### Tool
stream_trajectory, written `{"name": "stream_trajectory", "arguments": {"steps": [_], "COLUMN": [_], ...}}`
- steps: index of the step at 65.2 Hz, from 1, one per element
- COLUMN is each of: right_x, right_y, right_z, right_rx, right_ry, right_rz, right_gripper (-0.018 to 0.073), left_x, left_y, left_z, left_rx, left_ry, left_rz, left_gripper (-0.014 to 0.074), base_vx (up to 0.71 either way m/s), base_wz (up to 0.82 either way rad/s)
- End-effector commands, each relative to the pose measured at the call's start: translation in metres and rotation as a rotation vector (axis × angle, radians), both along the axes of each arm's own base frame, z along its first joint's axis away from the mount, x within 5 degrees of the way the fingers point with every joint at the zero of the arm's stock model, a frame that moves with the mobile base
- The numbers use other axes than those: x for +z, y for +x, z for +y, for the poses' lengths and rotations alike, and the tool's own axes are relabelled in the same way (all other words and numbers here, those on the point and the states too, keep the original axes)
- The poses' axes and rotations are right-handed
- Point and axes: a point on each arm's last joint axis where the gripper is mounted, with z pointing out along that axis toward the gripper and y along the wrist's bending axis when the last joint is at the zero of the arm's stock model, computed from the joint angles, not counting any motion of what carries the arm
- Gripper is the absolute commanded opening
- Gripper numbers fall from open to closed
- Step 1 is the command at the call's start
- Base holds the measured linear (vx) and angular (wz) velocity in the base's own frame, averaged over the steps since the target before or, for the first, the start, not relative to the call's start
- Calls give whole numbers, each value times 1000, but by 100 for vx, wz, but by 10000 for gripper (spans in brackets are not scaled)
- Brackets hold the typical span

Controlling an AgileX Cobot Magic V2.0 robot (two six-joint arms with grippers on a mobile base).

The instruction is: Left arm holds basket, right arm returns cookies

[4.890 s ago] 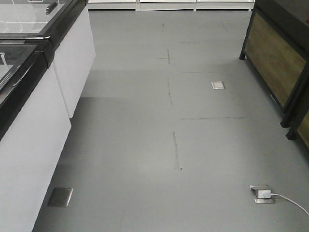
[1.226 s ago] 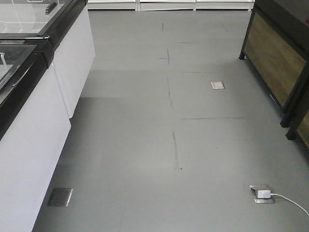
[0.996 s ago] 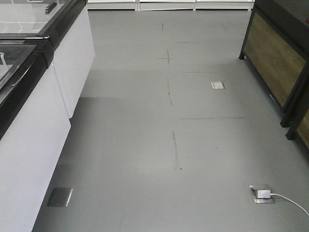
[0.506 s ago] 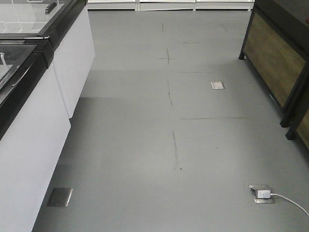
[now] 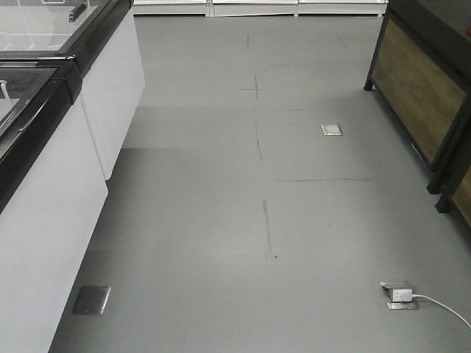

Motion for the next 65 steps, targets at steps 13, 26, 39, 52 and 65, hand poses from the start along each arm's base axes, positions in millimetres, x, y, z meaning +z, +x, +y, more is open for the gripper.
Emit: {"name": "stream_trajectory", "arguments": {"steps": [13,26,39,52,65], "right_x": [8,8,8,8,8], "right_y": [-1,-1,-1,-1,-1], "right_z": [0,0,0,0,0], "right_rx": [3,3,3,3,3], "right_ry": [-3,-3,-3,-3,-3], "right_rz": [-90,-90,-90,-90,-90], "right_gripper": [-8,-8,-8,-8,-8], "left_x": [14,6,2,8,9], "left_y": [11,15,10,18,24], "left_z": [36,63,94,113,128], "left_rx": [66,52,33,-33,-117], "left_ry": [35,14,-72,-177,-211], "left_rz": [72,166,106,-145,-291], "left_gripper": [354,354,354,354,356], "base_vx": [0,0,0,0,0], "base_wz": [0,0,0,0,0]}}
